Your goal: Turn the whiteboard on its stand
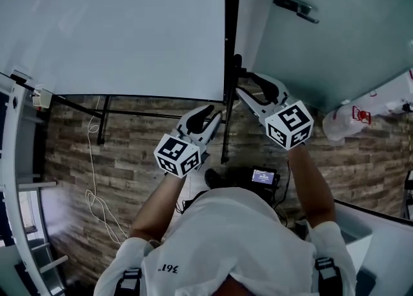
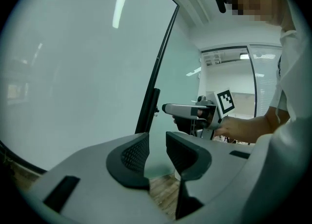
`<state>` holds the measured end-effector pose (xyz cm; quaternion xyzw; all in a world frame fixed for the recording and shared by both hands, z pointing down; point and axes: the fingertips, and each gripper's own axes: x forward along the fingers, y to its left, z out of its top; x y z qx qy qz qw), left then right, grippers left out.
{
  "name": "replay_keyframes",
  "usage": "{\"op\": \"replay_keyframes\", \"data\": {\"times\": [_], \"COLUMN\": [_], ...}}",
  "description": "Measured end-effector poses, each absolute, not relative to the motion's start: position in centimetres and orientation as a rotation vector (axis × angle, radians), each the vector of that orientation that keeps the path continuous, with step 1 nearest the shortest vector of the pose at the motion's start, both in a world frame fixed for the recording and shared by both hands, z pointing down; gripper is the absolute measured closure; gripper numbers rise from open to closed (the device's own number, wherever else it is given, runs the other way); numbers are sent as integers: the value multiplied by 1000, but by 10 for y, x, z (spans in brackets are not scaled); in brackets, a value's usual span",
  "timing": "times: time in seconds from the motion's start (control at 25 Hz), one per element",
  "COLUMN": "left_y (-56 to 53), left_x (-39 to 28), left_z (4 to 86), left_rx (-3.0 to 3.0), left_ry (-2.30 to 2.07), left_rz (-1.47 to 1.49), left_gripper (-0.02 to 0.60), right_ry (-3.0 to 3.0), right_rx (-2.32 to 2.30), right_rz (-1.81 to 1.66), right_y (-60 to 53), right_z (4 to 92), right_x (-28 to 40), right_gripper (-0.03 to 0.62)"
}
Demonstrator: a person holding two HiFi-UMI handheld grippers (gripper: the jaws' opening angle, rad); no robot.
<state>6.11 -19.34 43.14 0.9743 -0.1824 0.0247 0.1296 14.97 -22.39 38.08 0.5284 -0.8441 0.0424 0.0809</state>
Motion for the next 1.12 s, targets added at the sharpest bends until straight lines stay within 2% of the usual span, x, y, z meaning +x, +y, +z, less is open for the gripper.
{"op": "replay_keyframes", "data": {"times": [0.24,0.64,1.08,1.12], "left_y": [-202,-228,-247,-249], "left_x": [71,105,115,115], "left_z": [433,424,423,422], "left_rx": [2846,2846,2822,2819], "left_ry": [-547,-802,-985,-997], "left_rz": [90,71,113,115], "left_gripper": [462,350,347,347], "right_ry": [-2527,-2604,-2652,-2647], "right_rx": [1564,1305,1061,1050], "right_rz": [113,67,51,50], "right_y": [-234,-270,-289,-290], "right_z": [382,379,391,393], "right_x": [151,146,119,117], "right_gripper": [346,330,335,350]}}
